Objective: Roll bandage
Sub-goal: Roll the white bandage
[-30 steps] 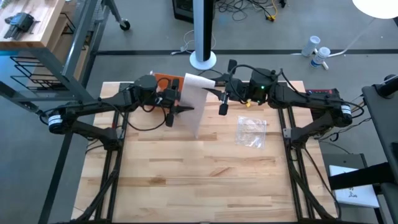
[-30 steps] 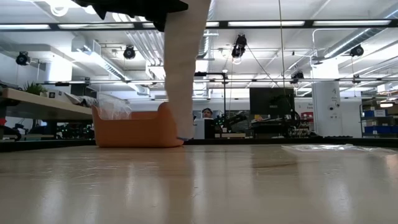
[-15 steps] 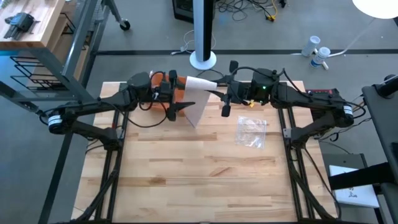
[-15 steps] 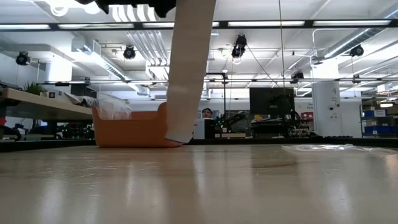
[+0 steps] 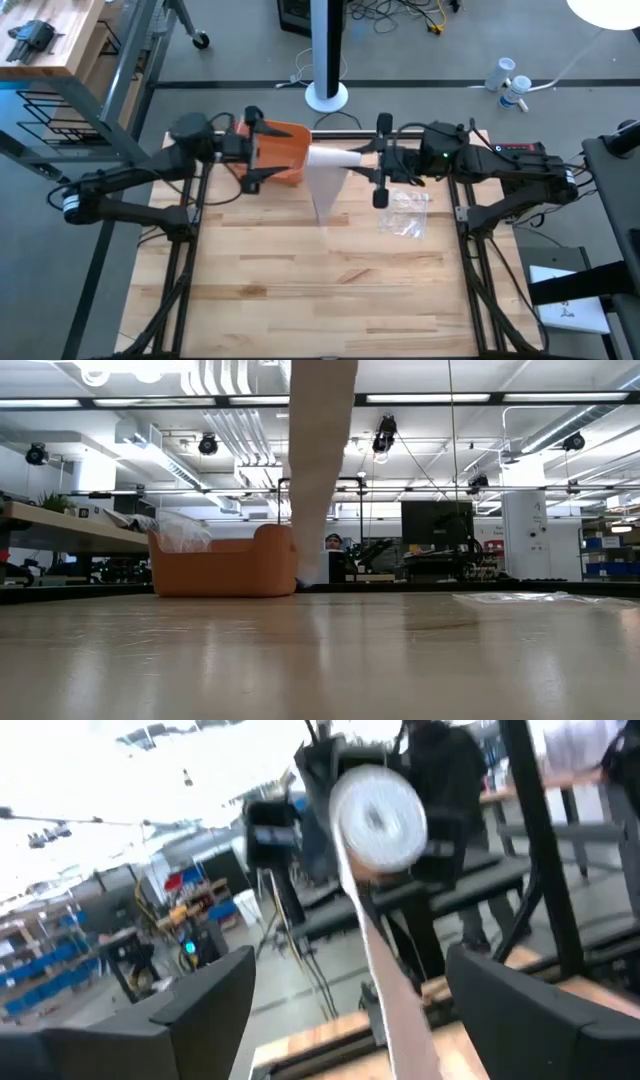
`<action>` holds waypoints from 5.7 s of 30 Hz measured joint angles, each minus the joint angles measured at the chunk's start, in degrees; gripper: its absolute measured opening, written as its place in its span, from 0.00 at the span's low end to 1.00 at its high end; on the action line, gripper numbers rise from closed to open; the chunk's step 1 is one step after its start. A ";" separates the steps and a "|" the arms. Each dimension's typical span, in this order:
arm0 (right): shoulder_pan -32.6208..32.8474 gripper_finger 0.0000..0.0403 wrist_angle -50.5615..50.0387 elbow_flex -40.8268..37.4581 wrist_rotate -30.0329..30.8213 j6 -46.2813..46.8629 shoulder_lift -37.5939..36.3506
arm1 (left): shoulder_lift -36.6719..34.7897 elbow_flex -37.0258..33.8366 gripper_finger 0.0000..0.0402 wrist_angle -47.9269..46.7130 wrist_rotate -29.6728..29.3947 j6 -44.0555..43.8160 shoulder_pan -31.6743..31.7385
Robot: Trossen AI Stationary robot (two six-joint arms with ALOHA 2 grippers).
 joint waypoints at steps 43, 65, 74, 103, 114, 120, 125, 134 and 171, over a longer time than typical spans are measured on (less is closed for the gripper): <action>21.78 0.22 4.76 -3.73 6.49 25.18 0.77 | -11.70 -0.13 0.67 -10.58 -5.62 -15.95 0.02; 8.70 0.22 18.72 -25.44 5.96 7.49 0.80 | -9.48 -15.68 0.76 -4.73 -14.19 -17.27 0.09; 6.86 0.22 20.48 -27.03 6.74 2.11 1.93 | -5.44 -20.28 0.78 3.15 -11.56 -23.58 0.09; 3.00 0.22 22.95 -27.07 7.93 -18.68 4.70 | 1.29 -20.70 0.88 9.03 -8.86 -38.27 0.13; 1.41 0.22 27.61 -26.25 8.48 -33.48 8.37 | 1.20 -20.70 0.88 12.51 -4.48 -42.45 0.31; 1.85 0.22 31.19 -26.25 9.46 -46.26 9.44 | 1.49 -20.70 0.88 12.42 -2.26 -44.24 0.31; 1.81 0.22 33.39 -26.27 10.58 -56.93 10.77 | 1.81 -20.70 0.88 12.73 0.09 -44.25 0.31; 1.70 0.22 40.55 -26.27 11.47 -70.19 13.99 | 2.67 -20.68 0.88 12.93 3.07 -46.05 0.24; -0.27 0.22 48.72 -26.27 12.20 -91.47 18.50 | 5.60 -20.63 0.68 15.54 7.25 -53.09 0.52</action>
